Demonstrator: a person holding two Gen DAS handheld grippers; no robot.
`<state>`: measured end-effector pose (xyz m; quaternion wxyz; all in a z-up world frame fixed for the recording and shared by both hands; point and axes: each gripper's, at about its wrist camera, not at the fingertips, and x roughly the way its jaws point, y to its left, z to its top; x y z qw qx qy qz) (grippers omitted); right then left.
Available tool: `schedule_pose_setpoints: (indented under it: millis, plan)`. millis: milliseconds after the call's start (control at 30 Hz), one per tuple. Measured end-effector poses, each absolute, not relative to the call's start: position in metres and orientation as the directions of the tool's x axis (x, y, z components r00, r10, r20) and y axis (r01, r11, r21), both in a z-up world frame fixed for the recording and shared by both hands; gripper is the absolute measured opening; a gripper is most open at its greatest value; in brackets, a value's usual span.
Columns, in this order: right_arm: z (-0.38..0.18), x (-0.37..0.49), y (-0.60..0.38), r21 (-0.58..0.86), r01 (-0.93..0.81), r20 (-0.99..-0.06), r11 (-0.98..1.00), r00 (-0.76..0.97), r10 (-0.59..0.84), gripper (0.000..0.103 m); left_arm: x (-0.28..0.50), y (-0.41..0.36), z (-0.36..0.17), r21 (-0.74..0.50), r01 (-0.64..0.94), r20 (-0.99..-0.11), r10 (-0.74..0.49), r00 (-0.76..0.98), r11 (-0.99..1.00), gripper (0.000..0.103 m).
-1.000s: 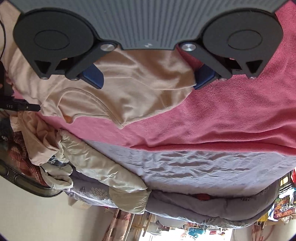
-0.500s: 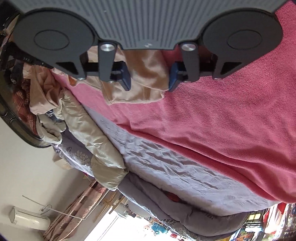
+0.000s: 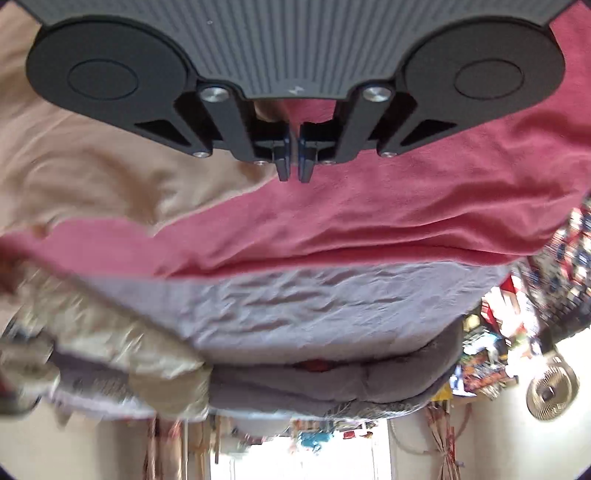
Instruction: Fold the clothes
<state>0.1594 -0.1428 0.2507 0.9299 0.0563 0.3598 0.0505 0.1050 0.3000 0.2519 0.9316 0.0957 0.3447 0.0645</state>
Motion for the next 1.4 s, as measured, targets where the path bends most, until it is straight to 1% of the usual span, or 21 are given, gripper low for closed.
schedule_pose_setpoints:
  millis: [33,100,167,300,433,467,500,567,600,667,733,800,833,867,900,933,1000,1067,1200,1267,1400]
  plan:
    - [0.241,0.162,-0.153,0.200,-0.012,-0.662,0.980,0.736,0.144,0.002,0.104,0.292,0.249,0.285,-0.060,-0.611,0.230,0.758,0.957,0.002]
    - [0.238,0.156,-0.171,0.331,0.015,-0.634,0.943,0.744,0.211,0.003,0.105,0.289,0.250,0.293,-0.066,-0.610,0.240,0.755,0.954,0.002]
    - [0.239,0.148,-0.182,0.400,0.005,-0.607,0.916,0.751,0.261,0.004,0.108,0.300,0.250,0.291,-0.123,-0.600,0.281,0.749,0.949,0.010]
    - [0.245,0.129,-0.202,0.420,0.044,-0.606,0.907,0.757,0.244,0.009,0.111,0.347,0.249,0.256,-0.452,-0.601,0.507,0.618,0.855,0.008]
    - [0.274,0.088,-0.156,0.290,-0.210,-0.572,0.934,0.744,0.345,0.009,0.074,0.313,0.276,0.191,-0.282,-0.527,0.340,0.779,0.940,0.008]
    - [0.280,0.075,-0.136,0.244,-0.293,-0.562,0.925,0.734,0.381,0.009,0.060,0.291,0.286,0.196,-0.178,-0.504,0.255,0.825,0.964,0.012]
    - [0.285,0.064,-0.114,0.208,-0.366,-0.556,0.907,0.719,0.418,0.010,0.046,0.272,0.294,0.180,-0.070,-0.497,0.152,0.854,0.981,0.033]
    - [0.292,0.045,-0.074,0.152,-0.485,-0.552,0.861,0.681,0.481,0.012,0.022,0.235,0.305,0.135,0.141,-0.500,-0.056,0.864,0.981,0.046]
    - [0.291,0.038,-0.057,0.118,-0.520,-0.563,0.846,0.666,0.488,0.013,0.014,0.218,0.305,0.147,0.210,-0.511,-0.108,0.853,0.967,0.046]
    - [0.282,0.030,-0.032,0.009,-0.528,-0.611,0.849,0.670,0.423,0.014,0.010,0.185,0.281,0.326,0.241,-0.552,-0.023,0.833,0.914,0.047]
    - [0.274,0.028,-0.045,-0.012,-0.478,-0.633,0.878,0.683,0.363,0.014,0.011,0.177,0.249,0.480,0.219,-0.571,0.113,0.813,0.849,0.048]
    - [0.267,0.027,-0.065,-0.016,-0.416,-0.651,0.909,0.694,0.306,0.013,-0.001,0.193,0.246,0.501,0.180,-0.524,0.131,0.842,0.847,0.056]
    - [0.267,0.027,-0.083,0.004,-0.371,-0.660,0.929,0.697,0.281,0.004,-0.001,0.203,0.251,0.492,0.144,-0.530,0.165,0.832,0.859,0.064]
    - [0.270,0.024,-0.102,0.011,-0.311,-0.668,0.950,0.705,0.238,0.005,-0.003,0.212,0.254,0.513,0.100,-0.525,0.220,0.822,0.853,0.071]
    - [0.275,0.019,-0.120,0.005,-0.248,-0.676,0.969,0.713,0.186,0.008,-0.005,0.221,0.256,0.548,0.053,-0.512,0.285,0.810,0.835,0.072]
    - [0.280,0.010,-0.139,-0.012,-0.193,-0.677,0.981,0.724,0.134,0.019,-0.008,0.229,0.256,0.600,0.003,-0.488,0.363,0.794,0.800,0.072]
    - [0.287,-0.018,-0.172,0.010,-0.150,-0.669,0.989,0.734,0.119,0.030,-0.018,0.252,0.255,0.674,-0.084,-0.462,0.509,0.726,0.733,0.072]
    - [0.296,-0.055,-0.201,0.076,-0.135,-0.659,0.988,0.737,0.152,0.053,-0.047,0.277,0.271,0.606,-0.119,-0.510,0.499,0.701,0.786,0.068]
    - [0.305,-0.143,-0.215,0.125,-0.180,-0.654,0.976,0.725,0.218,0.063,-0.131,0.288,0.302,0.333,-0.069,-0.610,0.271,0.744,0.940,0.078]
    - [0.306,-0.183,-0.208,0.124,-0.217,-0.665,0.968,0.706,0.244,0.069,-0.176,0.278,0.313,0.258,-0.016,-0.618,0.178,0.766,0.966,0.081]
    - [0.293,-0.239,-0.186,0.085,-0.284,-0.702,0.955,0.663,0.260,0.068,-0.249,0.248,0.328,0.172,0.089,-0.602,0.033,0.798,0.981,0.084]
